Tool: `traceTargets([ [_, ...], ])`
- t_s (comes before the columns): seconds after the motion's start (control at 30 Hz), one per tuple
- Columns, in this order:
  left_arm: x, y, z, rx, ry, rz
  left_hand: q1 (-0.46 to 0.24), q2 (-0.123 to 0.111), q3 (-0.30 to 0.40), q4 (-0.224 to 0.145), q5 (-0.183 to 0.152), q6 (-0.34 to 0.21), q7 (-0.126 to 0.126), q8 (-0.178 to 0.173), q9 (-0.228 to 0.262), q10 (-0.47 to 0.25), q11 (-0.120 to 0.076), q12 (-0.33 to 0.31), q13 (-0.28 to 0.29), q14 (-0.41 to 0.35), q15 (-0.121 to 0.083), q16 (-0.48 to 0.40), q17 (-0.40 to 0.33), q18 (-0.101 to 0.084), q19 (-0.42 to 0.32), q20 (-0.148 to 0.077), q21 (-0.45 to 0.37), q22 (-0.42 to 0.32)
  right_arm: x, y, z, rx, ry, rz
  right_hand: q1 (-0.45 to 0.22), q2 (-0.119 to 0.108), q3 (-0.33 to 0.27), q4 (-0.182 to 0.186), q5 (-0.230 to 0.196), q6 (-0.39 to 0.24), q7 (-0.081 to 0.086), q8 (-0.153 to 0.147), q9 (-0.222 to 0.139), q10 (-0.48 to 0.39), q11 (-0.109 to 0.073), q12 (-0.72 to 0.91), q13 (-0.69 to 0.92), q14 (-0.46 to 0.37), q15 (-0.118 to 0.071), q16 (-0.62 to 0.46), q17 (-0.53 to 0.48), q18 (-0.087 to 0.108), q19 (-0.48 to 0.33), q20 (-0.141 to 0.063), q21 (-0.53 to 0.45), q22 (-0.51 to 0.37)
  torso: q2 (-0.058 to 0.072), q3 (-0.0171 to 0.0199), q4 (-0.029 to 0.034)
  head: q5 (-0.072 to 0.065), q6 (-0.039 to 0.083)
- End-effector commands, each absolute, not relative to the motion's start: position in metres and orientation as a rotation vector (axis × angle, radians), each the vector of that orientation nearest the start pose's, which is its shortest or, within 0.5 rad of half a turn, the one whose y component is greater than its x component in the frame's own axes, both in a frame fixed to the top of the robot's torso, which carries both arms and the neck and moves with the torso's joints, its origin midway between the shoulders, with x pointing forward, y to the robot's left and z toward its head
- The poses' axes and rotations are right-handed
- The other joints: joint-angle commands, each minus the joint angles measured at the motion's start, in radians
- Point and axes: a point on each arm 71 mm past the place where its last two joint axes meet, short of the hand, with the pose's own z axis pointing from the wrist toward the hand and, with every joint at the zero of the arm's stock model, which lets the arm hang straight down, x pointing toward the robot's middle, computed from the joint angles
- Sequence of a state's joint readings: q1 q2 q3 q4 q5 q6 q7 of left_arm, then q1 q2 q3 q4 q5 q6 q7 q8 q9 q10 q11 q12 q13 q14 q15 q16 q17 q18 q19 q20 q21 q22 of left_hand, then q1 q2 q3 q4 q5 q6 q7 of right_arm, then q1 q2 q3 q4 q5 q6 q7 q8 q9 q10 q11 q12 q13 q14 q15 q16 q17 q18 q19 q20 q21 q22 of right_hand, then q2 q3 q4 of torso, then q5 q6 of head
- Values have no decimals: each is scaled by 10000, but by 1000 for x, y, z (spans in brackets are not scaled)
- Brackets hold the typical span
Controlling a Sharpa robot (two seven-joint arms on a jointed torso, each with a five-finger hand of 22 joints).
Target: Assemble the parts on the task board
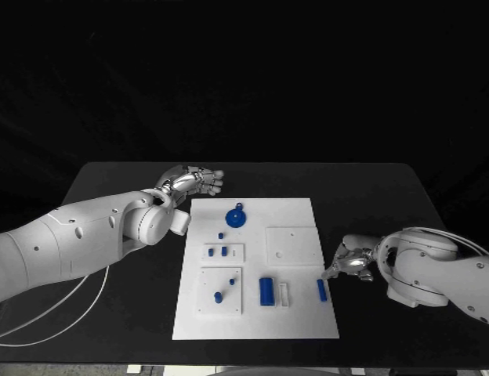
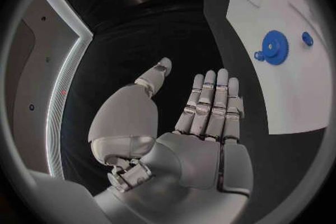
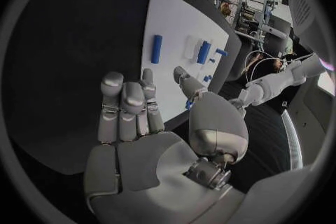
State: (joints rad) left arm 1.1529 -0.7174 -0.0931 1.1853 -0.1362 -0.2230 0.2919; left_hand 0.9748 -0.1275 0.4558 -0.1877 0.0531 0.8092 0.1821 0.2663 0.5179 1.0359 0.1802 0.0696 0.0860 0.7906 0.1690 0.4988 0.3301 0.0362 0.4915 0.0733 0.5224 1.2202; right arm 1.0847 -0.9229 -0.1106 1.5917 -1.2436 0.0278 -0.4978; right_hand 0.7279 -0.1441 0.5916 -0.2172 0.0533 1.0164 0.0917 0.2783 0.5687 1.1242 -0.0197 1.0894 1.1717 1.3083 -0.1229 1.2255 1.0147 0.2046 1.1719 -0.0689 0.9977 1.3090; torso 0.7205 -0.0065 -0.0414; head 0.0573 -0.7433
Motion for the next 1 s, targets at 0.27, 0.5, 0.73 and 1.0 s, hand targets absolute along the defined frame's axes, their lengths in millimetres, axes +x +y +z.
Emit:
traceTargets([
  [0.27,526,242,-245,-10814,15880,-13057,-39,62,-57,33,-27,77,-13,55,-12,-10,4,34,-19,87,-2,-23,17,-86,-41,-33,-45,19,417,-238,-310,239,23686,1695,-134,-107,-121,168,-42,18,15,-10,42,28,14,-47,1,42,-21,-48,16,572,-18,46,-32,149,2,-14,29,-42,-20],
  [0.5,526,244,-245,-10821,15879,-13047,-42,59,-59,35,-27,76,-13,55,-13,-8,3,35,-20,88,-3,-24,19,-87,-41,-34,-46,21,410,-232,-325,-37,23864,1611,-809,98,-844,207,-50,-30,-8,-33,69,-27,0,-74,19,-7,-31,-48,37,572,-141,26,-51,170,2,-21,28,-42,-59],
  [0.73,526,245,-245,-10829,15882,-13034,-45,57,-61,38,-28,73,-12,55,-15,-7,3,35,-23,89,-4,-25,22,-88,-41,-35,-49,23,411,-228,-328,-57,23779,1663,-1073,661,-1605,-471,-37,-17,-25,-48,109,-32,-28,-96,42,-33,-64,-52,56,572,-209,-62,-68,154,0,-24,27,-40,-66],
  [1.0,526,245,-245,-10838,15883,-13019,-49,56,-63,42,-28,67,-10,54,-17,-6,2,34,-27,89,-4,-27,27,-90,-41,-37,-52,26,412,-226,-330,-26,23735,1696,-1117,841,-1659,-539,-37,-4,-29,-56,111,-21,-32,-103,45,-29,-68,-56,55,572,-201,-69,-77,147,2,-23,35,-30,-79],
])
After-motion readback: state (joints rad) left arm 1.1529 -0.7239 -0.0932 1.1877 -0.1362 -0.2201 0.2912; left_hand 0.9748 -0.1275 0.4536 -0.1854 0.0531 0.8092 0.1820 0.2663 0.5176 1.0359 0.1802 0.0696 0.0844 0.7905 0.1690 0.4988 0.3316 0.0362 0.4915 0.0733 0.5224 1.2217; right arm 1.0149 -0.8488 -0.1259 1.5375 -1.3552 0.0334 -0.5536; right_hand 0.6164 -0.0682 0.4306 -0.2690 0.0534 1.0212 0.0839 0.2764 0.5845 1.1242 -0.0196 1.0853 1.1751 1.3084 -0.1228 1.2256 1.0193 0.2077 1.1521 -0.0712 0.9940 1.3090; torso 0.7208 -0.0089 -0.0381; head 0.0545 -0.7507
